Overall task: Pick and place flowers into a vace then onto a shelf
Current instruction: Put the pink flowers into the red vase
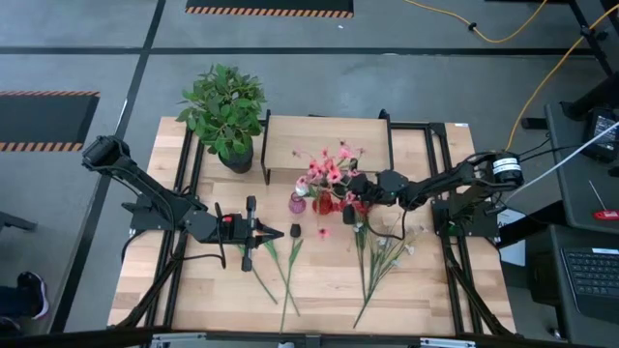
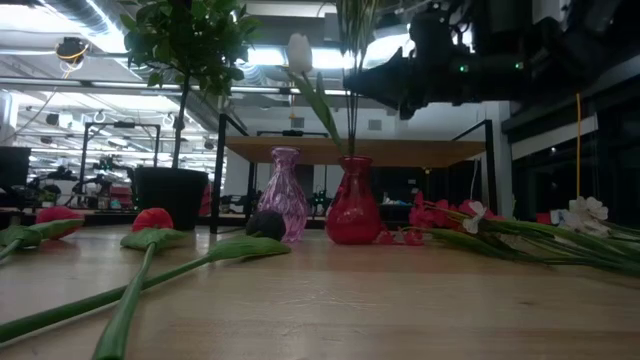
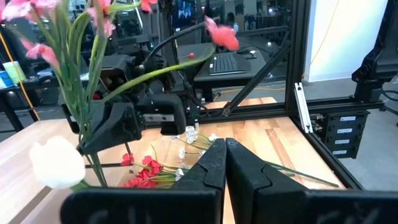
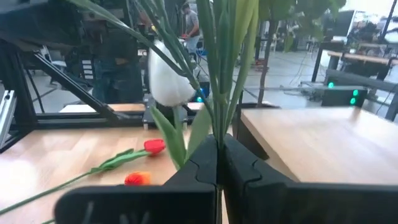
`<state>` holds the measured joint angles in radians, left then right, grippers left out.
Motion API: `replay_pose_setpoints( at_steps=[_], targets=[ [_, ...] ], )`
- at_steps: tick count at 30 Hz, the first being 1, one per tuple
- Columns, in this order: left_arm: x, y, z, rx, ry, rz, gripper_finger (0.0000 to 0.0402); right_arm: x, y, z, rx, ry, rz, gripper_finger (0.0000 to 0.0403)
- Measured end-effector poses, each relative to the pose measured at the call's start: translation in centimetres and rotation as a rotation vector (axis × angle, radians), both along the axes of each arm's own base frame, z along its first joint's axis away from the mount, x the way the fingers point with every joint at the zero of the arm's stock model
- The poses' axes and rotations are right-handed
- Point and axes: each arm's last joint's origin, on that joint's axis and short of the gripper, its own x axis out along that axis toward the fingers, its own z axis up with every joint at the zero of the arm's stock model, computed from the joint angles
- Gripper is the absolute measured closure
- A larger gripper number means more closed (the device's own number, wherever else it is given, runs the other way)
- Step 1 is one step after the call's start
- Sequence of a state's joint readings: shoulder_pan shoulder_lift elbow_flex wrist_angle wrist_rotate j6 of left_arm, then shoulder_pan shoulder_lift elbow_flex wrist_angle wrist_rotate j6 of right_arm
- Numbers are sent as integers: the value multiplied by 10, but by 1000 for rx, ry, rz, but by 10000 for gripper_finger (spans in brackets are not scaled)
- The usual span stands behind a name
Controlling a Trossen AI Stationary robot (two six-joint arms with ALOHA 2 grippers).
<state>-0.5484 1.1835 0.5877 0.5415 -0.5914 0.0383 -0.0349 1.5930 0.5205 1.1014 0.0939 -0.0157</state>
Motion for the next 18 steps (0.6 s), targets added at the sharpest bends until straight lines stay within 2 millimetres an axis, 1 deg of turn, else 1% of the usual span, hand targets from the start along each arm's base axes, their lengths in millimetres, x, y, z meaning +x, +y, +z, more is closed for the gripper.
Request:
replay_pose_setpoints(
  at_steps=[5,12,18],
  targets=[
    [0,0,0,2,3,0,400,1,0,-4,12,17,0,394],
    [0,0,-2,11,22,-1,394,3,-1,-13,19,54,-19,391],
    [0,0,-2,11,21,-1,399,3,-2,-14,55,53,-24,390]
  ],
)
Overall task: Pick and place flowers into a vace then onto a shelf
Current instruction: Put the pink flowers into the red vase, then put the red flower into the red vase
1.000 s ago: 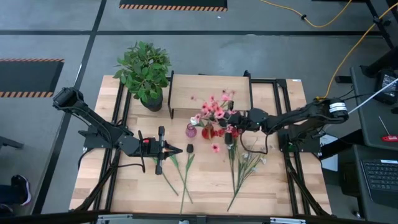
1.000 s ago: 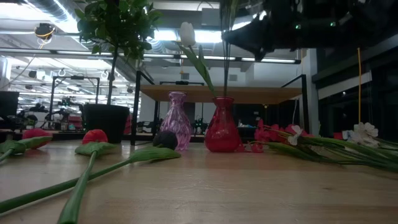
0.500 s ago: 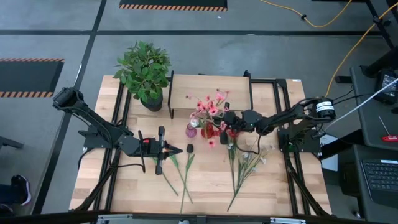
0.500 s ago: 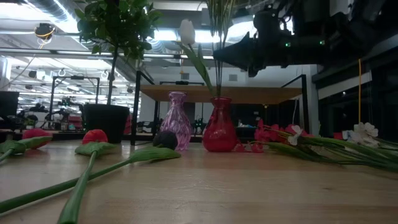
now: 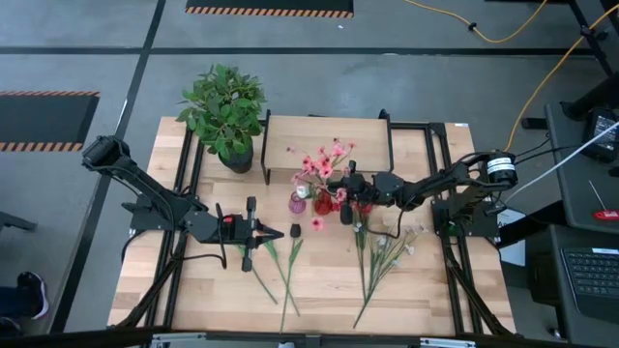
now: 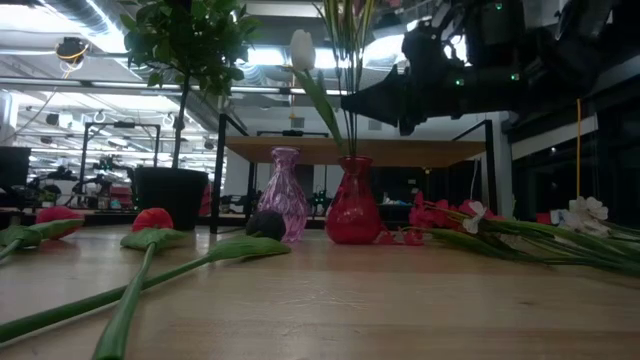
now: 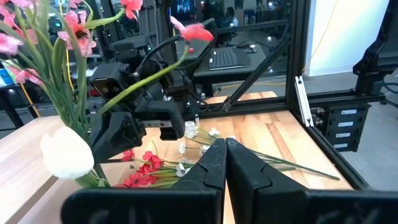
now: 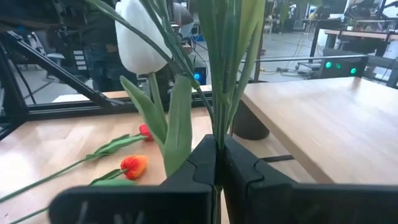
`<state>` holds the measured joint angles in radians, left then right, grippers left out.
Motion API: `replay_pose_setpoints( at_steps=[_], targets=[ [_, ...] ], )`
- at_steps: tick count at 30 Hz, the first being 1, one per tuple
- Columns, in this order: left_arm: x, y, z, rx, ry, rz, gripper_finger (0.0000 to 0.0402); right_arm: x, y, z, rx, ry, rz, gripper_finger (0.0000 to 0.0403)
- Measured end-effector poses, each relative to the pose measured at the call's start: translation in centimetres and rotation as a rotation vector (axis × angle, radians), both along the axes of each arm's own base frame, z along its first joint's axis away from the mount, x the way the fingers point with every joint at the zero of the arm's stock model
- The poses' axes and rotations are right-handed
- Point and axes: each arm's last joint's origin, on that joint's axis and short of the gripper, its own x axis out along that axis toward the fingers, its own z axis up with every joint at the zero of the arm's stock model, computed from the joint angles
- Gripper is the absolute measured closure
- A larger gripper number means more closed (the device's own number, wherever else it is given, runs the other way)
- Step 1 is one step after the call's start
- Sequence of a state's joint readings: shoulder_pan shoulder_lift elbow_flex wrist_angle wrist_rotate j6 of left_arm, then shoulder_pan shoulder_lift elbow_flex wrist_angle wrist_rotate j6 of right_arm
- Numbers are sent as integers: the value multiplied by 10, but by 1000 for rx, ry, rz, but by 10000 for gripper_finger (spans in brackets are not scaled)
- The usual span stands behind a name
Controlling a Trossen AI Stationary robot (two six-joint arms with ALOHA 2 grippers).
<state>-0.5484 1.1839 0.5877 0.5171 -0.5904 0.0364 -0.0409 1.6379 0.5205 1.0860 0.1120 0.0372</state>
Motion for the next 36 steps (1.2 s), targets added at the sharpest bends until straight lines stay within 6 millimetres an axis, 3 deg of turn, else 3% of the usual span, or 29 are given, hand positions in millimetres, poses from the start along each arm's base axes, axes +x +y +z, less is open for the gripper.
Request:
replay_pose_setpoints(
  at_steps=[7,17,25,31,36],
  targets=[
    [0,0,0,1,0,0,395,0,-2,-1,-14,11,-1,381],
    [0,0,-1,-47,3,3,398,-1,-4,-3,-19,57,14,278],
    [-4,-6,-1,-43,8,-10,396,-20,-3,24,-40,128,16,235],
    [-17,-15,0,-43,25,36,397,-40,-1,51,-38,127,17,231],
    [-31,-22,-8,-162,90,109,400,-54,5,63,-55,138,39,235]
  ],
)
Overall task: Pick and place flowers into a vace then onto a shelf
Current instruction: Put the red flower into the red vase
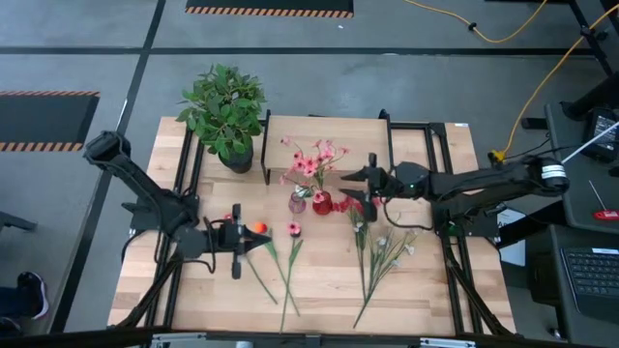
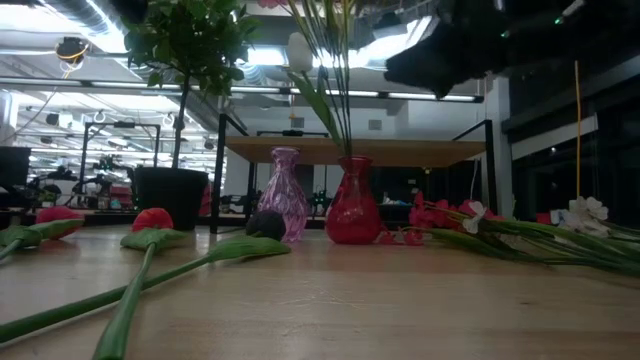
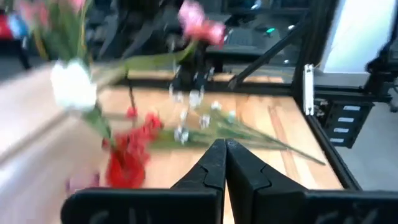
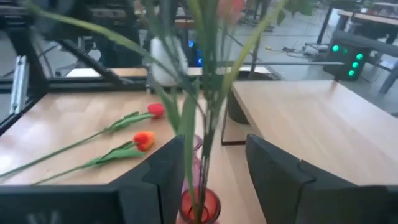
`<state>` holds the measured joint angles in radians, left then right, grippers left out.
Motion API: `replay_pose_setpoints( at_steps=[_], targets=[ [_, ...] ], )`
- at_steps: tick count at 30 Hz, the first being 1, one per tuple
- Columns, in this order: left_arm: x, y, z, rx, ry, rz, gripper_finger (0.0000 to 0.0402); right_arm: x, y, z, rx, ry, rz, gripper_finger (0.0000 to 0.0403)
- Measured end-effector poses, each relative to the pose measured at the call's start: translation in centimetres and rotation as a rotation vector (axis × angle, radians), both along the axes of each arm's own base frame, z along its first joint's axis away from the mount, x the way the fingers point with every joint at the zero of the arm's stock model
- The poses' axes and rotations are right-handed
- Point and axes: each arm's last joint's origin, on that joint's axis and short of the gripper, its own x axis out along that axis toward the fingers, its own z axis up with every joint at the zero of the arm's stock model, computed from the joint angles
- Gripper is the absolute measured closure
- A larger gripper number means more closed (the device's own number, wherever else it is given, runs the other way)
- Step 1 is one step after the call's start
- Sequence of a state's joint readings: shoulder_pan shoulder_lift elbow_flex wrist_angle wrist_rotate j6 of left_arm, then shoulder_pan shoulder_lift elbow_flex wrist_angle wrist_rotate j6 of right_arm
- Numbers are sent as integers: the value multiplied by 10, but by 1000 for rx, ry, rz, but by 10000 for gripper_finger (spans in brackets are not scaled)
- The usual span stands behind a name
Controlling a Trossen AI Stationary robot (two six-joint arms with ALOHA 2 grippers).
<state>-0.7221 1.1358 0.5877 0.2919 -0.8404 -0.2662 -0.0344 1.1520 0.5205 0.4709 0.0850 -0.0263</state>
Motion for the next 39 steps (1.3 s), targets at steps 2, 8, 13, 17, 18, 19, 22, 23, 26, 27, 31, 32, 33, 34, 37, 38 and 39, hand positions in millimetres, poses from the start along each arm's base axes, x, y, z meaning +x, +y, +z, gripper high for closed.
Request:
replay_pose_setpoints(
  at_steps=[2,8,13,17,18,19,22,23,26,27,31,32,33,34,37,38,39],
  targets=[
    [-4,-2,-5,-72,25,29,399,-3,3,3,-7,-10,12,246],
    [-9,0,-20,-229,53,191,400,-4,6,4,-31,-2,30,308],
    [-7,1,-30,-352,63,250,400,-5,6,0,19,18,22,374],
    [-2,2,-35,-435,103,277,400,-9,6,-9,-6,12,27,395],
    [0,2,-36,-458,129,291,399,-10,6,-11,-11,2,27,391],
    [2,3,-35,-480,159,308,399,-11,6,-12,-17,-11,28,388],
    [12,5,-34,-536,321,379,400,-15,6,-19,-41,-34,31,384],
    [15,6,-33,-560,393,408,400,-17,6,-21,-54,-38,33,386],
    [23,7,-30,-630,637,507,399,-18,6,-24,-77,-41,36,395],
    [26,7,-28,-651,715,541,399,-18,6,-24,-87,-39,37,397],
    [32,1,-18,-722,879,655,399,-18,6,-24,-130,-36,43,397],
    [33,-1,-16,-734,887,678,400,-18,6,-24,-137,-35,44,395],
    [34,-3,-14,-750,882,699,400,-18,6,-24,-141,-35,45,392],
    [35,-4,-14,-770,865,715,400,-18,6,-24,-144,-34,45,391],
    [34,-9,-14,-820,802,773,398,-18,6,-24,-181,-30,50,390],
    [33,-11,-15,-835,794,790,397,-18,6,-24,-190,-29,51,391],
    [32,-13,-17,-848,791,806,397,-18,6,-24,-195,-28,51,393]
  ],
)
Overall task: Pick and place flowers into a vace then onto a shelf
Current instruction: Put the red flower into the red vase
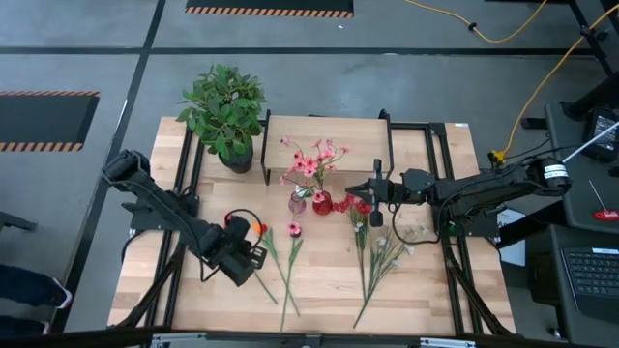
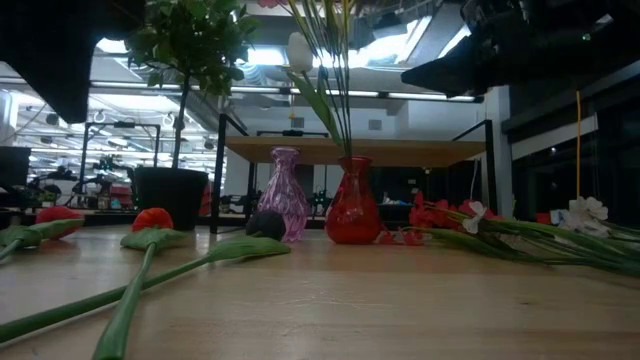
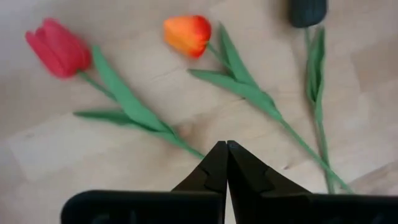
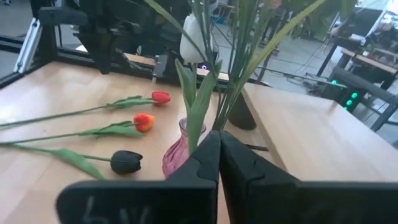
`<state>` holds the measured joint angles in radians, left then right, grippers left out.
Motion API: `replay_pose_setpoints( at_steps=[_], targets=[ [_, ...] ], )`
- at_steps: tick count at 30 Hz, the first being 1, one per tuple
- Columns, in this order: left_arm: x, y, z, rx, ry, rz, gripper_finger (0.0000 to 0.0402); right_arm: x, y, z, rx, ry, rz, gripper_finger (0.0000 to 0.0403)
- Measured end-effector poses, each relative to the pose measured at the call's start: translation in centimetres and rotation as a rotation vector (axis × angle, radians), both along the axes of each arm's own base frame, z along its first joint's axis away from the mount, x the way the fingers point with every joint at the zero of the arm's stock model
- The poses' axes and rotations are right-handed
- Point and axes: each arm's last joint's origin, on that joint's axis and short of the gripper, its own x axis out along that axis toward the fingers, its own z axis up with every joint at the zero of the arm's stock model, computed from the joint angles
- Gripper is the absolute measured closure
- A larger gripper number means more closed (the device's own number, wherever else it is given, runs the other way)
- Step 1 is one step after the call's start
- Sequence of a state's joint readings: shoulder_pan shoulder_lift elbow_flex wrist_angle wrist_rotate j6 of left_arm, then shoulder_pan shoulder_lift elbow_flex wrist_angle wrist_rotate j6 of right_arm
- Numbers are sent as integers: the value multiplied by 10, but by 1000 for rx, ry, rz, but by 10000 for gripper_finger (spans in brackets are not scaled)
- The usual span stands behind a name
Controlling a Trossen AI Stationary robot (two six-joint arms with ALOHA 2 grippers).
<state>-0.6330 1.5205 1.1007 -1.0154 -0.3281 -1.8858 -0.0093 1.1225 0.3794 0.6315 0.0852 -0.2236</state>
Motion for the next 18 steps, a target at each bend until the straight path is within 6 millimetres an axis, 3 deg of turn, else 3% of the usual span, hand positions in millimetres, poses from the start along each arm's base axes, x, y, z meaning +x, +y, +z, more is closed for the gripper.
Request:
replay_pose_setpoints(
  at_steps=[8,18],
  targets=[
    [-6,-14,-17,12,79,77,386,0,-2,0,-69,6,-2,396],
    [-3,-20,-41,80,127,196,318,-1,-13,1,-76,3,-50,401]
  ],
)
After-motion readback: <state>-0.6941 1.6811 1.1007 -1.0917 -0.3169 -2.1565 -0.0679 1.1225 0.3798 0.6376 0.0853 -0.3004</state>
